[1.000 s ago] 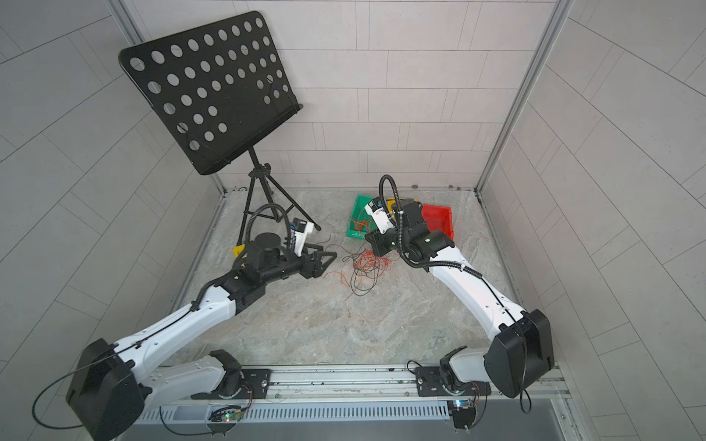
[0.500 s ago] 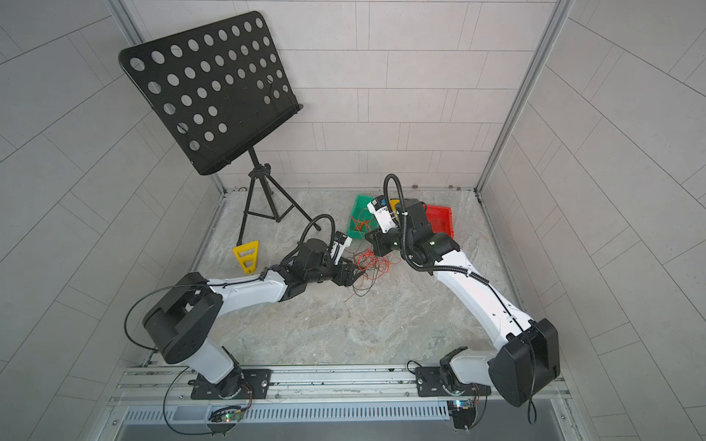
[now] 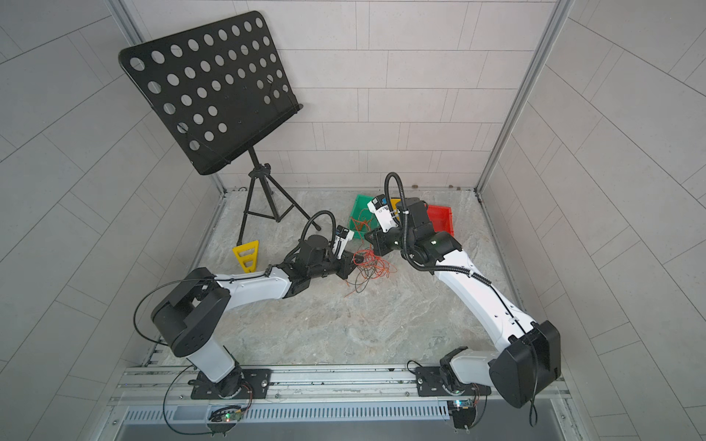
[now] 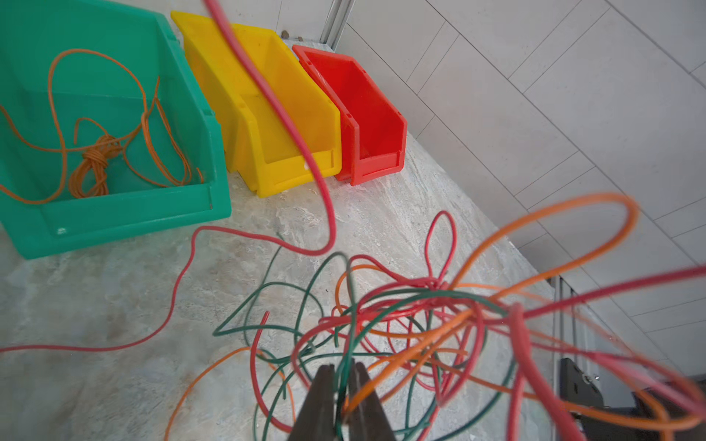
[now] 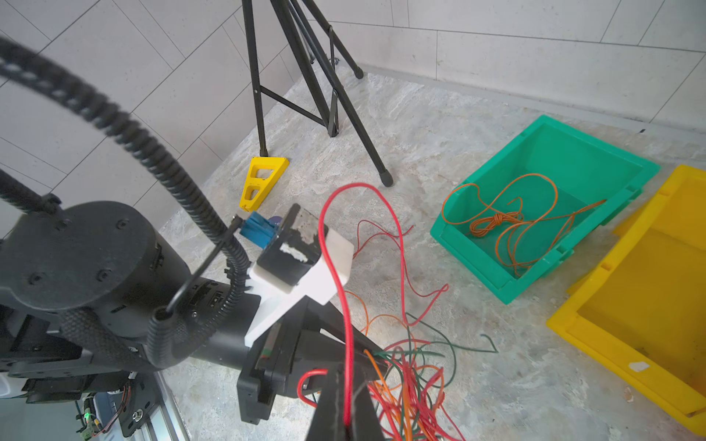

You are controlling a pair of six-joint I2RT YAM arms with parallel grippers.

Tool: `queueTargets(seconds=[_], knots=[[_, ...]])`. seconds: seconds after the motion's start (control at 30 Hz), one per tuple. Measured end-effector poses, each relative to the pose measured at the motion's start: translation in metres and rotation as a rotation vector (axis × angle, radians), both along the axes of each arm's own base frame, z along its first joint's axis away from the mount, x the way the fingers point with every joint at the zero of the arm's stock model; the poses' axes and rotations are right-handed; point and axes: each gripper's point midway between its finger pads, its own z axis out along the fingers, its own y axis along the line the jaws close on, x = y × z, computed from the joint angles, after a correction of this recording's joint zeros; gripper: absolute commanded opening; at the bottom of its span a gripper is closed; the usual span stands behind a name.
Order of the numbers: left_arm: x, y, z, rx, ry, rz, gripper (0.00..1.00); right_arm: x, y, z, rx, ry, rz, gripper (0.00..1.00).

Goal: Untangle and sort cables by color
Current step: Untie the cable.

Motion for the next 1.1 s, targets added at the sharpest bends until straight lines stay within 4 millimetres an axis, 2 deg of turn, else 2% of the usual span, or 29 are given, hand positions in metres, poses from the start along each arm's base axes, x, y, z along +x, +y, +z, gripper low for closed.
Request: queueTargets(seconds=[0.3,0.53,0.77,0.87,0.97,1.03,1.1], knots=[[-0.016,0.017,-0.038,0.068,0.056,0.007,0.08,0.009,-0.017,0.063,0.024,-0.106,-0.067,0.0],[-0.019,0.02,-0.039,0.055,0.042,0.014,0.08,0.014,-0.041,0.075,0.013,-0.104,-0.143,0.0],[-0.012,0.029,-0.034,0.026,0.029,0.041,0.09,0.014,-0.066,0.081,0.002,-0.096,-0.212,0.0],[-0.011,0.036,-0.031,0.011,0.033,0.054,0.21,0.005,-0.057,0.082,0.052,-0.089,-0.153,0.0],[-0.017,0.044,-0.038,0.025,0.07,0.059,0.36,-0.006,-0.04,0.08,0.122,-0.079,-0.062,0.0],[-0.022,0.05,-0.041,0.035,0.087,0.06,0.46,-0.013,-0.028,0.071,0.149,-0.051,-0.003,0.0],[-0.024,0.056,-0.035,0.029,0.085,0.067,0.52,-0.019,-0.017,0.059,0.161,-0.019,0.041,0.0]])
